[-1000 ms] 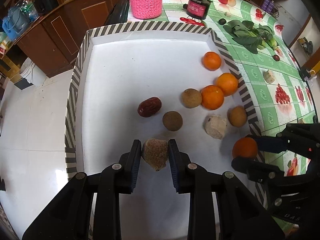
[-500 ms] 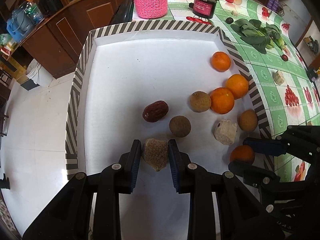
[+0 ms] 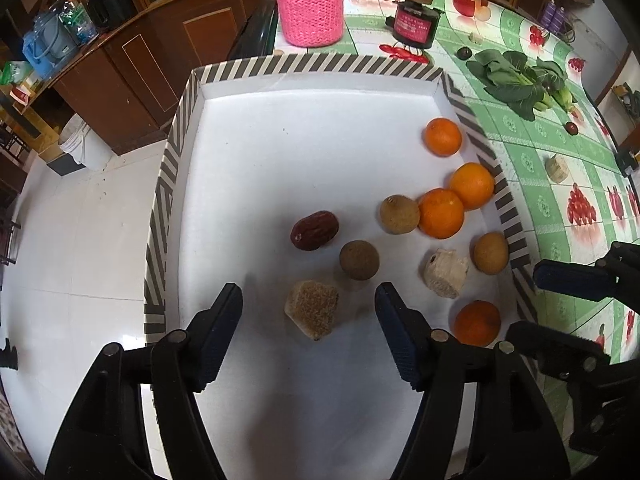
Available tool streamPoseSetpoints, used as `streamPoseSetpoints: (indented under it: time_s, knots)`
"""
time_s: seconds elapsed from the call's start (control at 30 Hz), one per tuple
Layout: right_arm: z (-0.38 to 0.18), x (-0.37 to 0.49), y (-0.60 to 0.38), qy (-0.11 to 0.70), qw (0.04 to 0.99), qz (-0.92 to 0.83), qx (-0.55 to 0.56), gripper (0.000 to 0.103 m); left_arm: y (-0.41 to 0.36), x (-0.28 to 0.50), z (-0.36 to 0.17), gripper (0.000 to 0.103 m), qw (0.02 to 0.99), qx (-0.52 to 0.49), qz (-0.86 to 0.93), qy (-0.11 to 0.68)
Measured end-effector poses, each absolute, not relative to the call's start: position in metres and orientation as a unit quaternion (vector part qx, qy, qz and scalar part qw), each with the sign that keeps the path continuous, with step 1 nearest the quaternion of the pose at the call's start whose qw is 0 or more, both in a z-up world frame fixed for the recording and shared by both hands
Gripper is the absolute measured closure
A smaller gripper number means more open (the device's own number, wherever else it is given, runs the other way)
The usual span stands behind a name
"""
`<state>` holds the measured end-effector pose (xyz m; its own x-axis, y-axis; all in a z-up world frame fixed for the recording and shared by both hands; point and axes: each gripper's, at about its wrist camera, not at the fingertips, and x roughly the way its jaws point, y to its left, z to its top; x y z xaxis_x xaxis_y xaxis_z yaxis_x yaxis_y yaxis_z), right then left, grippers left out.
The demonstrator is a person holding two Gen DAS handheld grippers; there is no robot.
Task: Organize fruits
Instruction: 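Move both open grippers back over the table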
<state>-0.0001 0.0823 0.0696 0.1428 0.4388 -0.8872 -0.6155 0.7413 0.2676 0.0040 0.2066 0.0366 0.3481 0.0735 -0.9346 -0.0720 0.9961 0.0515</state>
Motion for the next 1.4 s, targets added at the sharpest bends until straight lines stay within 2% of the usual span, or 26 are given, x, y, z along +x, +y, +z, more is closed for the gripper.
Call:
streamPoseSetpoints:
  time_s: [0.1,0.17,0.83,1.03,1.4]
  knots:
    - [0.075,0.0,0.072,0.549,0.758,0.344,-0.073,0.058,0.202,0.005,0.043,0.035,0.825,-0.001,0.037,0.564]
    - [0.078,-0.003,0.061,0.546,0.764,0.336,-0.067,0.053,0.196,0.005,0.047,0.033,0.828,-0.001,0.031,0.56]
    - [0.055,0.028,-0.108,0.57,0.803,0.173,0.016,0.052,0.075,0.053,0.058,0.032,0.833,0.035,-0.1,0.544]
    - [0.067,0.017,-0.166,0.559,0.819,0.126,0.027,0.045,0.035,0.071,0.055,0.032,0.829,0.06,-0.137,0.54]
    - [0.045,-0.011,-0.214,0.575,0.811,0.096,0.057,0.045,-0.006,0.095,0.041,0.032,0.822,0.083,-0.161,0.541]
